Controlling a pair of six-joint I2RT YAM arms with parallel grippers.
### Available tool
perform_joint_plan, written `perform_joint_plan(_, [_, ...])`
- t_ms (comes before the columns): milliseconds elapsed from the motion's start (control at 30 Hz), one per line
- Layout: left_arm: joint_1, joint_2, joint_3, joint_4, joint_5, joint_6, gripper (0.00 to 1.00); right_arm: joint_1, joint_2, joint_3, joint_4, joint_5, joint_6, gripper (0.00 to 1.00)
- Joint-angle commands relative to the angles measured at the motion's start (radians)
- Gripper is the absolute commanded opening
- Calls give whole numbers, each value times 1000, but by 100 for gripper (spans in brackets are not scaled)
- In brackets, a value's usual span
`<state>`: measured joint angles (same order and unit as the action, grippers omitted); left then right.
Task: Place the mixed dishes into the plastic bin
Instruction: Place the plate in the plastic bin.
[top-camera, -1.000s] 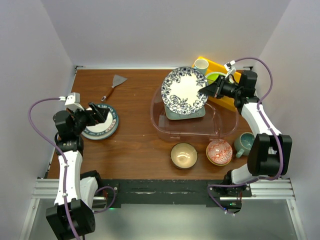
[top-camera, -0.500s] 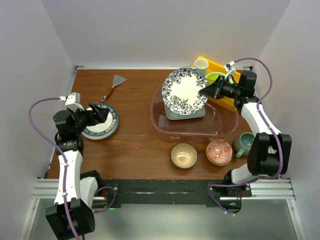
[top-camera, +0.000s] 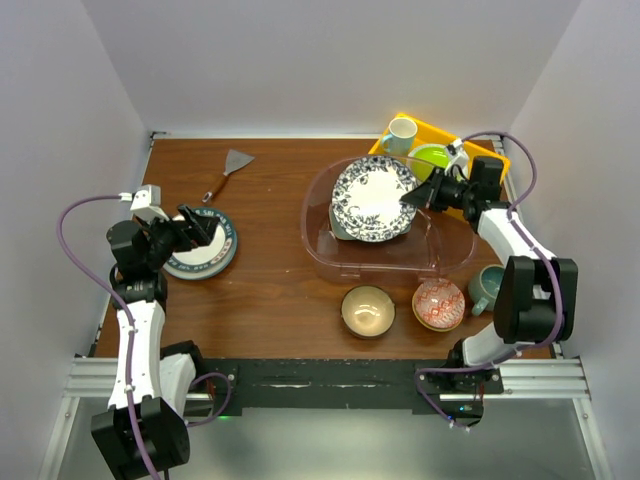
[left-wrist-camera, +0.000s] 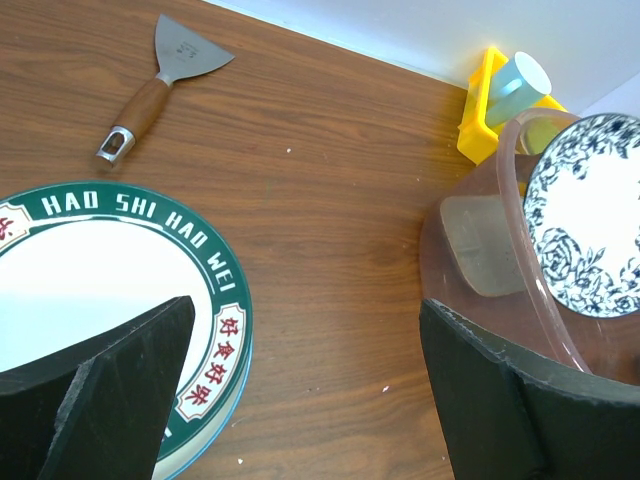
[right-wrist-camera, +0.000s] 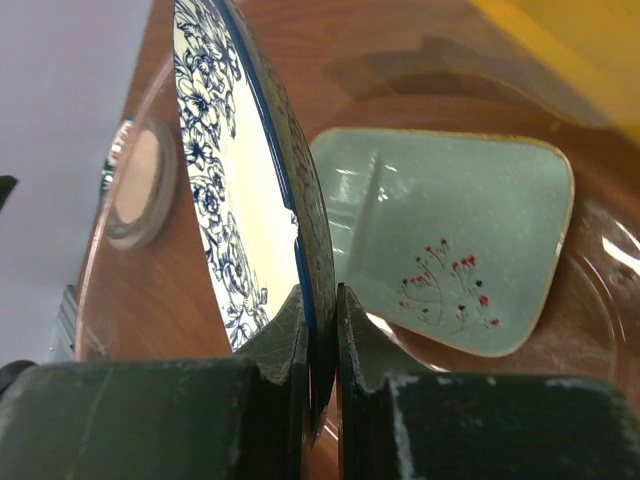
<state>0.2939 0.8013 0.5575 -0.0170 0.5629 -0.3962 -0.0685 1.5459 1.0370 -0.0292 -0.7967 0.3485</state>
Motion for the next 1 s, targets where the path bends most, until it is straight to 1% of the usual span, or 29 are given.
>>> perform_joint_plan(0, [-4, 1, -5, 52, -1, 28, 100, -2, -9, 15, 35, -1, 6, 0])
perform_joint_plan(300, [-6, 1, -5, 51, -4, 30, 100, 52, 40, 31, -40, 135, 4, 0])
perform_joint_plan(567, [-4, 4, -4, 49, -6, 28, 100, 61, 108, 80, -63, 165, 44, 7])
perform_joint_plan(667, [-3, 4, -4, 49, -8, 31, 100, 61, 131, 87, -67, 175, 52, 14])
perform_joint_plan(700, [-2, 3, -4, 49, -8, 31, 100, 61, 135, 89, -67, 178, 52, 19])
perform_joint_plan(800, [-2, 6, -4, 49, -8, 31, 100, 61, 152, 100, -74, 195, 53, 24])
perform_joint_plan(900, [-4, 6, -4, 48, -8, 31, 100, 61, 172, 113, -83, 209, 53, 31])
perform_joint_plan(933, [-4, 7, -4, 48, -8, 31, 100, 61, 177, 116, -86, 214, 52, 36])
perform_joint_plan(967, [-2, 7, -2, 48, -8, 31, 100, 61, 181, 123, -90, 224, 47, 37])
